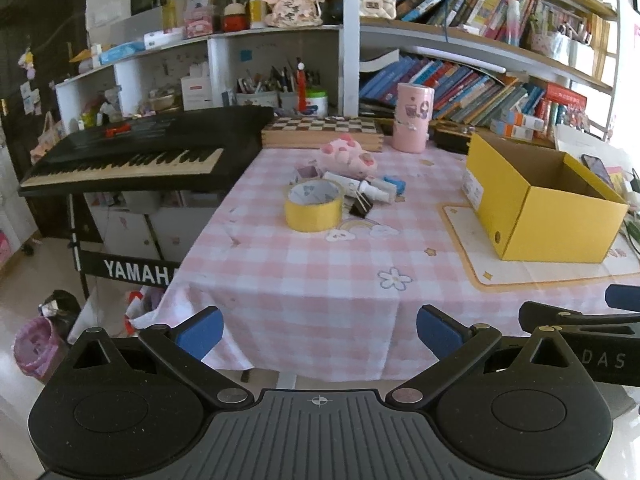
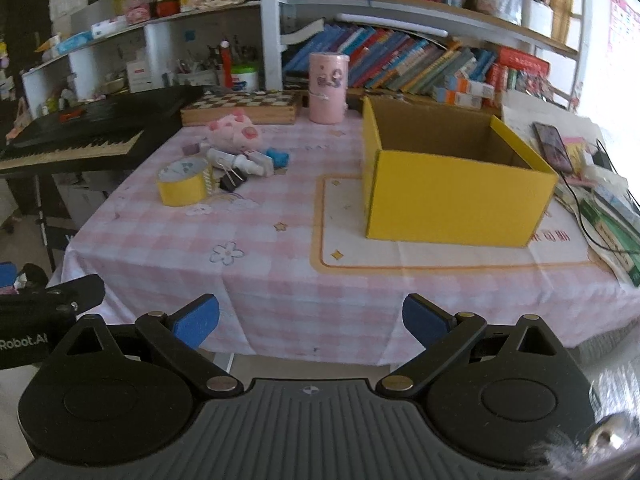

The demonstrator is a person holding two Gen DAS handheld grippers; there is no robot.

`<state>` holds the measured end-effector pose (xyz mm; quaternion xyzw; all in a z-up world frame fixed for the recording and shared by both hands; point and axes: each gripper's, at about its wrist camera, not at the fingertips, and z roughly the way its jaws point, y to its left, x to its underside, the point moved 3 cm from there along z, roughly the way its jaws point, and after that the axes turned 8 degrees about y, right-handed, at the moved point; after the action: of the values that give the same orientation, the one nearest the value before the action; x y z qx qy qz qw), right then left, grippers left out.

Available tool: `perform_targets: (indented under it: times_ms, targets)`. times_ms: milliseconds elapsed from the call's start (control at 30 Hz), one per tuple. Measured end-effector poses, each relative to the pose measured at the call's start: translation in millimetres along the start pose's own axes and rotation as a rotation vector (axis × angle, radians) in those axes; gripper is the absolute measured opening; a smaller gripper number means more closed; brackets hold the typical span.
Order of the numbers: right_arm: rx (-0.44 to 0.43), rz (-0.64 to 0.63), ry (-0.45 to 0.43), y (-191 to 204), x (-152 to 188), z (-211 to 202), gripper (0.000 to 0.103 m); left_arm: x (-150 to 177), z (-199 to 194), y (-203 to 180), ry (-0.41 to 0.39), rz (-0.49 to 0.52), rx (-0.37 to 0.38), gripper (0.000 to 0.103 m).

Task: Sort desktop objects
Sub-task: 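Move both tools toward the yellow tape roll and blue eraser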

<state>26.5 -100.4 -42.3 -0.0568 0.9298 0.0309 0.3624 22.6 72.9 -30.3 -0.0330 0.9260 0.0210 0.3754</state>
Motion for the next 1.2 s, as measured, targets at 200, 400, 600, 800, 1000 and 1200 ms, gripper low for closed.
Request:
perform_targets:
  times_ms: [200,400,600,800,1000,1200]
  targets:
    - [-0.030,-0.030,0.005,9.7,-9.3,11.2,0.099,-4.5,6.9,9.6,0.002,-0.028,-0.024,0.103]
    - [-0.059,-0.033,0.022,14.1,-21.4,31.6,0.099,-13.8,20.2,13.1,0.009,-0.021,-0.056,0.103]
    - [-0.087,-0.036,0.040,20.4,-44.1,61.8,0.099,-31.2,38.8,21.5,0.017,-0.022,-0.102,0.103]
    - [-0.109,-0.048,0.048,23.9,-72.0,86.0,0.098,-49.9,58.2,24.0,0.037,-0.028,-0.117,0.103]
    - [-0.138,-0.074,0.067,25.9,-98.7,112.1,0.094,-70.3,78.4,24.5,0.053,-0.043,-0.132,0.103]
    - [-0.144,-0.072,0.074,20.3,-127.1,139.0,0.091,-91.0,107.3,26.7,0.094,-0.083,-0.127,0.103]
